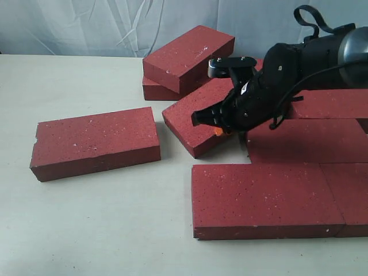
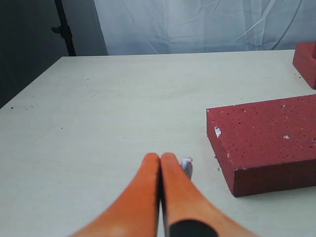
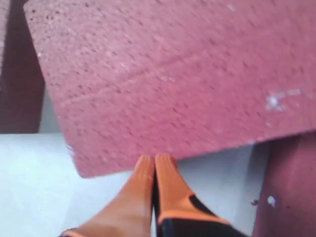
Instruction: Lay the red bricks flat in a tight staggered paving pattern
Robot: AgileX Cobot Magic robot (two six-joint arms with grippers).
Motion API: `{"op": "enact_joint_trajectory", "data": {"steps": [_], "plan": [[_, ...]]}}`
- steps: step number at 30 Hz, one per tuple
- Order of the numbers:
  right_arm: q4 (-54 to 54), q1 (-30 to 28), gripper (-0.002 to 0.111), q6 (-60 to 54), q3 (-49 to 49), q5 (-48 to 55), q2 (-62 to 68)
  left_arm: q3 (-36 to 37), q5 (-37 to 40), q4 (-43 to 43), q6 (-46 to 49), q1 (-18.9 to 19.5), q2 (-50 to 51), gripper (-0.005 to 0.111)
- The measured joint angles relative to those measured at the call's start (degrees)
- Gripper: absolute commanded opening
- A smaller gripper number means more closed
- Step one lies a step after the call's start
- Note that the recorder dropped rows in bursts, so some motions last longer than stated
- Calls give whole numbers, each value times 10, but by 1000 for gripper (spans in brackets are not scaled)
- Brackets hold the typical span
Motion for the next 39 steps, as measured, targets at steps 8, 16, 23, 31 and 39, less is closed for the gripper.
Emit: {"op": "enact_joint_trajectory", "data": {"steps": [8, 16, 23, 31, 39], "plan": [[-40, -3, -1, -47, -51, 103, -112, 0, 0, 0, 0, 0, 0, 0], [-50, -111, -1, -48, -51, 186, -163, 0, 0, 0, 0, 0, 0, 0], [-37, -115, -1, -50, -51, 188, -163, 0, 0, 0, 0, 0, 0, 0], [-33, -119, -1, -52, -51, 171, -163, 0, -2, 18, 0, 0, 0, 0], [-18, -141, -1, -53, -51, 145, -163, 0, -127, -28, 0, 0, 0, 0]]}}
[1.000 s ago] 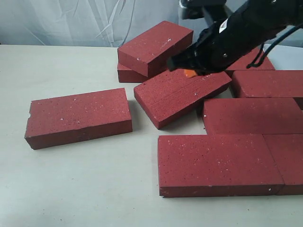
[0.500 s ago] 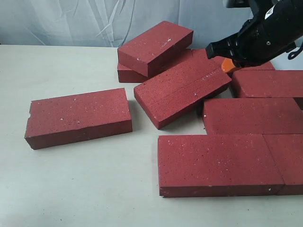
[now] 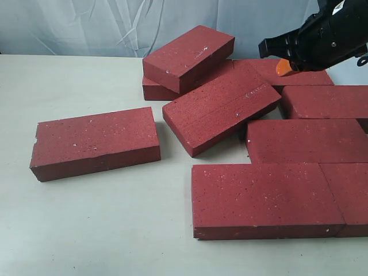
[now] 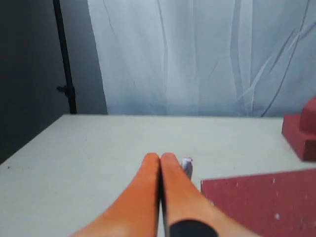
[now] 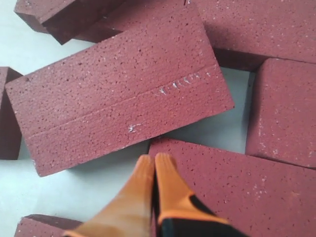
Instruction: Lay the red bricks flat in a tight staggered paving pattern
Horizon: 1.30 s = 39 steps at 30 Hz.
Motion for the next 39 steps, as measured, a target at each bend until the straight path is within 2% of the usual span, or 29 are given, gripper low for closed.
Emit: {"op": "enact_joint_trajectory", "data": {"steps": [5, 8, 13, 19, 24, 27, 31, 33, 39], "plan": [[15, -1, -1, -11, 0, -4, 0, 0, -100, -22, 0, 0, 0, 0], [17, -1, -1, -13, 0, -4, 0, 0, -133, -24, 0, 0, 0, 0], [17, -1, -1, -14, 0, -4, 0, 0, -150, -44, -26, 0, 0, 0], [17, -1, -1, -14, 0, -6, 19, 0, -182, -124, -102, 0, 0, 0], [20, -1, -1, -16, 0, -16, 58, -34, -166, -96, -140, 0, 2, 0], [22, -1, -1, -16, 0, -21, 77, -80, -162, -40, -185, 0, 39, 0], [22, -1, -1, -16, 0, -32, 93, -145, -159, 71, -284, 0, 138, 0], [22, -1, -1, -16, 0, -39, 98, -167, -168, 156, -358, 0, 199, 0], [22, -1, -1, -16, 0, -54, 100, -238, -294, 535, -667, -32, 441, 0]]}}
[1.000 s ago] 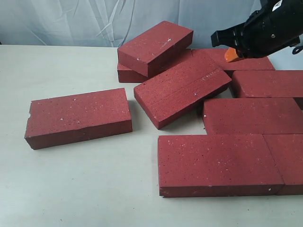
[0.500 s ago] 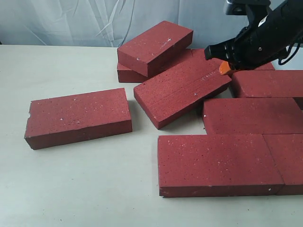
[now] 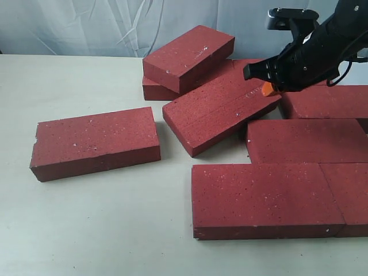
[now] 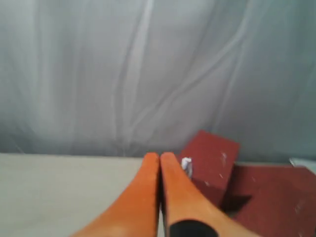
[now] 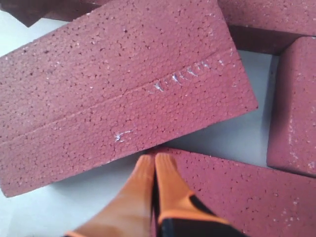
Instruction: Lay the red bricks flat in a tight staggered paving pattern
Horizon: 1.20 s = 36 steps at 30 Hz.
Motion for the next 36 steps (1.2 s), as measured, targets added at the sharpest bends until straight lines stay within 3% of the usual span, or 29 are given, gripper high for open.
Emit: {"op": "enact_joint_trajectory", "data": {"steps": [3, 6, 14, 17, 24, 29, 31, 34, 36], "plan": [[-2, 0, -1, 0, 0, -9, 0, -55, -13, 147, -120, -26, 118, 0], [-3, 0, -1, 0, 0, -19, 0, -105, 13, 216, -175, -64, 220, 0], [-6, 0, -1, -9, 0, -26, 0, -194, 218, 297, -197, -211, 375, 0], [-10, 0, -1, -11, 0, -27, 0, -210, 249, 299, -183, -243, 385, 0], [-11, 0, -1, -12, 0, -35, 0, -223, 264, 305, -81, -257, 385, 0], [-11, 0, -1, -12, 0, -38, 0, -223, 319, 345, 92, -257, 385, 0], [-11, 0, -1, -12, 0, -39, 0, -223, 377, 381, 191, -257, 385, 0], [-11, 0, -1, -12, 0, -40, 0, -224, 411, 359, 177, -257, 385, 0], [-11, 0, -1, -14, 0, -41, 0, -239, 429, 233, 113, -257, 385, 0]]}}
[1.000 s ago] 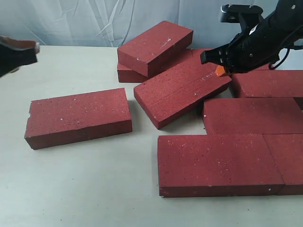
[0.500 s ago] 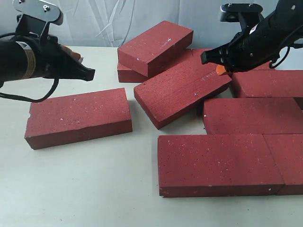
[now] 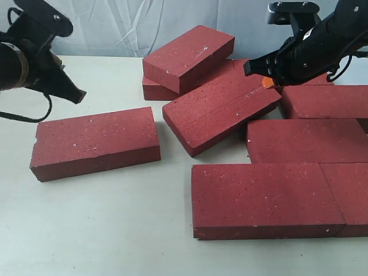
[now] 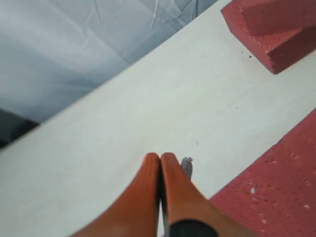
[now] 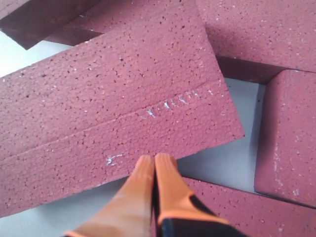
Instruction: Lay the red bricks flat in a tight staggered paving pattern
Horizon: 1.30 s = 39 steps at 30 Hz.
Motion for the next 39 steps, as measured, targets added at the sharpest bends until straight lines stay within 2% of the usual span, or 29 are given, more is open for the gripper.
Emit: {"op": "enact_joint_trajectory", "data": {"steps": [1, 2, 3, 4, 5, 6, 7, 9, 15, 20, 25, 29, 30, 34, 39], "plan": [[0, 0, -1, 0, 0, 0, 0, -7, 10, -75, 18, 0, 0, 0], [0, 0, -1, 0, 0, 0, 0, -20, 36, -210, 99, 0, 0, 0], [0, 0, -1, 0, 0, 0, 0, -33, 64, -293, 180, 0, 1, 0], [0, 0, -1, 0, 0, 0, 0, -58, 113, -451, 311, 0, 7, 0], [0, 0, -1, 0, 0, 0, 0, -73, 135, -522, 367, 0, 8, 0], [0, 0, -1, 0, 0, 1, 0, -98, 154, -630, 447, 0, 10, 0], [0, 0, -1, 0, 0, 1, 0, -117, 158, -708, 502, 0, 10, 0], [1, 0, -1, 0, 0, 1, 0, -139, 166, -783, 561, 0, 18, 0], [1, 0, -1, 0, 0, 7, 0, -144, 207, -763, 578, 0, 131, 0], [1, 0, -1, 0, 0, 16, 0, -144, 152, -763, 580, 0, 200, 0], [1, 0, -1, 0, 0, 16, 0, -149, 140, -733, 567, 1, 226, 0], [1, 0, -1, 0, 0, 15, 0, -152, 113, -716, 550, 26, 237, 0], [1, 0, -1, 0, 0, 15, 0, -152, 99, -712, 550, 44, 241, 0], [1, 0, -1, 0, 0, 11, 0, -152, 79, -703, 550, 77, 243, 0], [1, 0, -1, 0, 0, -11, 0, -158, 83, -699, 550, 85, 244, 0]]}}
